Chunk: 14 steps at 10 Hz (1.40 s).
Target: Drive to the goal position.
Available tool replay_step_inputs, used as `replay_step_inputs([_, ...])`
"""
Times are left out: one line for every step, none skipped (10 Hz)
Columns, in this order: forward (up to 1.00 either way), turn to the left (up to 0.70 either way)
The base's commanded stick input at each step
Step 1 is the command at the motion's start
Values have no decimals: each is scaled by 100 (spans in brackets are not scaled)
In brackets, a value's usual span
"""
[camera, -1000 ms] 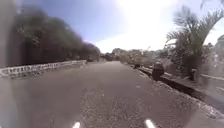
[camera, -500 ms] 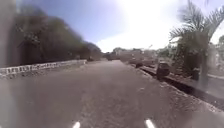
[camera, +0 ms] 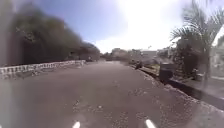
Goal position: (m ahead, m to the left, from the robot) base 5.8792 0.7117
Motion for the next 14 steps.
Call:
replay_step_inputs([50,-50])
replay_step_inputs([50,-50])
replay_step_inputs([50,-45])
replay_step_inputs([50,-24])
replay_step_inputs([50,-4])
replay_step_inputs([50,0])
replay_step_inputs([50,0])
replay_step_inputs([50,0])
replay_step_inputs([50,0])
replay_step_inputs([50,0])
replay_step_inputs([50,0])
replay_step_inputs([50,0])
replay_step_inputs([50,0])
replay_step_inputs([50,0])
